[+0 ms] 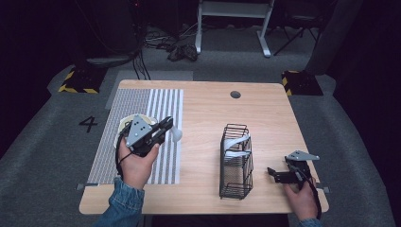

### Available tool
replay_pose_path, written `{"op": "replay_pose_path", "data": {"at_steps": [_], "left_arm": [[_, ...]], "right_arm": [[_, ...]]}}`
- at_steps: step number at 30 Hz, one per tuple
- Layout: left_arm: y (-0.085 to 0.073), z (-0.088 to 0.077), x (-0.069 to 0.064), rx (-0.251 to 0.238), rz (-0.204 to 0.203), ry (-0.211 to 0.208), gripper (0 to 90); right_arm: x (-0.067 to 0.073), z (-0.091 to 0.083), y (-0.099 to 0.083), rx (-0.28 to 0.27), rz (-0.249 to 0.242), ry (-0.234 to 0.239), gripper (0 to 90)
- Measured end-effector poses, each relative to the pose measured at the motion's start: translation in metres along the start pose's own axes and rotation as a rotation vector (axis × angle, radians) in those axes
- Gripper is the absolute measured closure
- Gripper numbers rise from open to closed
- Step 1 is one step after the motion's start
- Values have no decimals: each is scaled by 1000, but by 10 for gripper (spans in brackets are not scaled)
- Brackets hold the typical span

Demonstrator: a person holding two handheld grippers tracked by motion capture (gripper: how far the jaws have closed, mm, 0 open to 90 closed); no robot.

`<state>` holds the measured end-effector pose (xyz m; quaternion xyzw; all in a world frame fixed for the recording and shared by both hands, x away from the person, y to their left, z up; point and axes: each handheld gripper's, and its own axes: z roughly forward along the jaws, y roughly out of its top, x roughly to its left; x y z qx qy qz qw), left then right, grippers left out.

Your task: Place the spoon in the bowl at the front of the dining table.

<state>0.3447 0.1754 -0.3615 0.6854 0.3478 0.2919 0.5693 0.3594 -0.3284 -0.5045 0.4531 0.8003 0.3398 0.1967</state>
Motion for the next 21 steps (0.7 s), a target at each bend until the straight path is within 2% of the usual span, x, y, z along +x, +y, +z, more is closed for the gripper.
{"op": "replay_pose_path", "data": {"at_steps": [2, 5, 11, 13, 16, 17, 19, 21], "left_arm": [[-4, -3, 9, 1, -13, 44, 849], [-7, -7, 20, 1, -26, 87, 849], [-14, -13, 37, 3, -40, 150, 849], [-15, -13, 40, 7, -39, 159, 849], [-21, -14, 50, 13, -32, 209, 849], [-21, -14, 50, 13, -32, 209, 849], [-24, -16, 59, 15, -32, 253, 849], [-25, -17, 63, 12, -40, 271, 849]], "right_arm": [[0, 0, 0, 0, 0, 1, 64], [0, 0, 0, 1, 0, 1, 64], [0, 0, 0, 0, 0, 0, 64], [0, 0, 0, 0, -1, 1, 64], [0, 0, 0, 0, 0, 1, 64], [0, 0, 0, 0, 0, 1, 64], [0, 0, 0, 0, 0, 1, 64], [0, 0, 0, 0, -1, 1, 64]]}}
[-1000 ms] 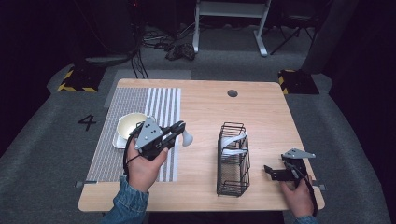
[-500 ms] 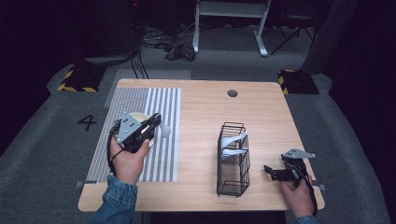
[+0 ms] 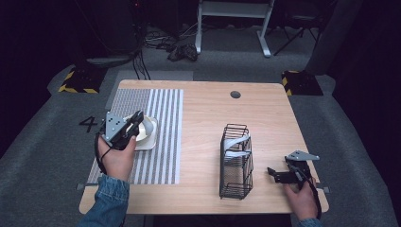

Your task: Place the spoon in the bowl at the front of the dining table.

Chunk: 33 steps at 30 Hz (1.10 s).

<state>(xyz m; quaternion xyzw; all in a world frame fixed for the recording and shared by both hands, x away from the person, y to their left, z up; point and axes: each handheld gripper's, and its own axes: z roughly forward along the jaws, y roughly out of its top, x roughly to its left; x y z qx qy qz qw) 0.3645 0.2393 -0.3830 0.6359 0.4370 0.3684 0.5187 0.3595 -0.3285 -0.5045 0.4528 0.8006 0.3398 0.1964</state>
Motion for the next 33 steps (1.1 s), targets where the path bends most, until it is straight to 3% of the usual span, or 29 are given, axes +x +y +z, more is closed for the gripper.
{"op": "replay_pose_path", "data": {"at_steps": [5, 9, 22, 27, 33], "left_arm": [[-3, 1, 13, 4, -4, 48, 849], [-7, 3, 21, 14, 22, 97, 848], [-23, 11, 46, 37, -24, 212, 848], [-31, 17, 51, 66, -22, 243, 849], [-40, 23, 52, 88, -44, 233, 848]], "right_arm": [[0, 0, 0, 0, 0, 0, 64], [0, 0, 0, -1, 0, -1, 64], [0, 0, 0, 0, 0, 0, 64], [0, 0, 0, 0, 0, 0, 64], [0, 0, 0, 0, 0, 0, 64]]}}
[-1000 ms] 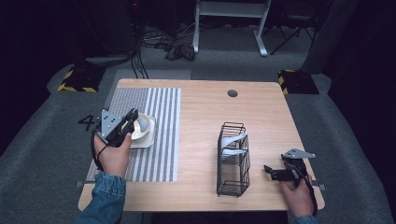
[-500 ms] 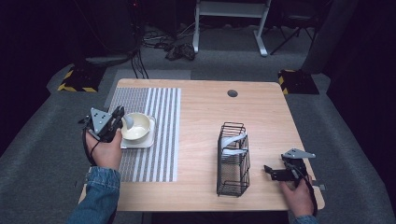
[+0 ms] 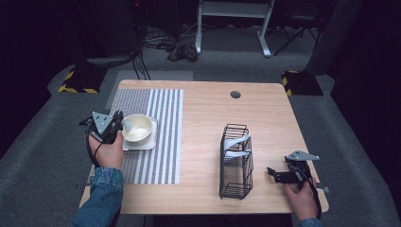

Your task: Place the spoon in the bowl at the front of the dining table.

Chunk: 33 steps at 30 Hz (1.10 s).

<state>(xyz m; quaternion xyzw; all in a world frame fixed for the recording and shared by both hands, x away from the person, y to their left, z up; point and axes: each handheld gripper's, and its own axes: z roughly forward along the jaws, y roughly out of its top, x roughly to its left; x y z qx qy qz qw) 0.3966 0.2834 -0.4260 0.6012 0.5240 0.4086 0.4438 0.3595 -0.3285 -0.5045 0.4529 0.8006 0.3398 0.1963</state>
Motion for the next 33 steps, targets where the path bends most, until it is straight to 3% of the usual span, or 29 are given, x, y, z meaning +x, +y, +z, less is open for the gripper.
{"op": "replay_pose_path", "data": {"at_steps": [19, 33], "left_arm": [[-9, 7, -9, 21, -2, -33, 834], [-8, 9, -37, 34, 37, -89, 666]], "right_arm": [[0, 0, 0, 0, 0, 0, 64], [0, 0, 0, -1, 0, -1, 64]]}}
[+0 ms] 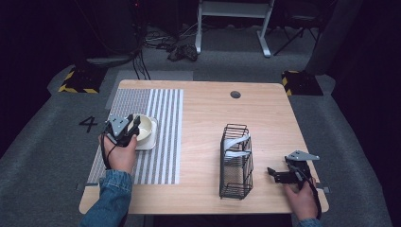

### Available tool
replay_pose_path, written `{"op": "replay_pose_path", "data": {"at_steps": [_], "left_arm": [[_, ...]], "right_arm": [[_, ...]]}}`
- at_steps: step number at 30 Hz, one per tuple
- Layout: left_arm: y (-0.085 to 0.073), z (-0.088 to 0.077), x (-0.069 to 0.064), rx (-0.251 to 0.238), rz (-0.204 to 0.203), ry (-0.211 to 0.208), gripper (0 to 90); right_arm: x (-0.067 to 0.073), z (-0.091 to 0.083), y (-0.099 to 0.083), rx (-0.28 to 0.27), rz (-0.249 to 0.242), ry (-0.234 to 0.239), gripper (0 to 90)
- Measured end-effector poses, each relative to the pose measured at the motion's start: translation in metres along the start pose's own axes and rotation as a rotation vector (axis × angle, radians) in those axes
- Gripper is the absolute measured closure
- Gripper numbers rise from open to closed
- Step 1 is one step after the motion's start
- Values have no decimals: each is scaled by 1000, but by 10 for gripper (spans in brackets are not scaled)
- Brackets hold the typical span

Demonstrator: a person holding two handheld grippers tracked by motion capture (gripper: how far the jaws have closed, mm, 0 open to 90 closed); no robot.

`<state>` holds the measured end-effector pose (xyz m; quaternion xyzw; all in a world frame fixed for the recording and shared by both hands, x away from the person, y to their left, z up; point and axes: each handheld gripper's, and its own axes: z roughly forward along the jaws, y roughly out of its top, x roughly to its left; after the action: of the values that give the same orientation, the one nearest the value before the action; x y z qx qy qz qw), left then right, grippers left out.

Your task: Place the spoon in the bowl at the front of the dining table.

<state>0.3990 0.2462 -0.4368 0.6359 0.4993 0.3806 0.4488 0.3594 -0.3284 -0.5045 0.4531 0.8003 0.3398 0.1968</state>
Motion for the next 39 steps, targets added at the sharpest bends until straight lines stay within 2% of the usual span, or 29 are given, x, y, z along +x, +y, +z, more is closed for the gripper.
{"op": "replay_pose_path", "data": {"at_steps": [7, 22, 28, 34, 39], "left_arm": [[2, 3, -17, 3, 19, -25, 585], [-5, 11, -41, 32, 38, -70, 543], [-8, 14, -46, 43, 52, -75, 530], [-8, 12, -46, 41, 42, -75, 515], [-4, 7, -46, 24, 30, -76, 436]], "right_arm": [[0, 0, 0, 0, 0, 0, 64], [0, 0, 0, 0, 0, 0, 64], [0, 0, 0, 0, 0, 0, 64], [0, 0, 0, 1, 0, 1, 64], [0, 0, 0, 1, 0, 1, 64]]}}
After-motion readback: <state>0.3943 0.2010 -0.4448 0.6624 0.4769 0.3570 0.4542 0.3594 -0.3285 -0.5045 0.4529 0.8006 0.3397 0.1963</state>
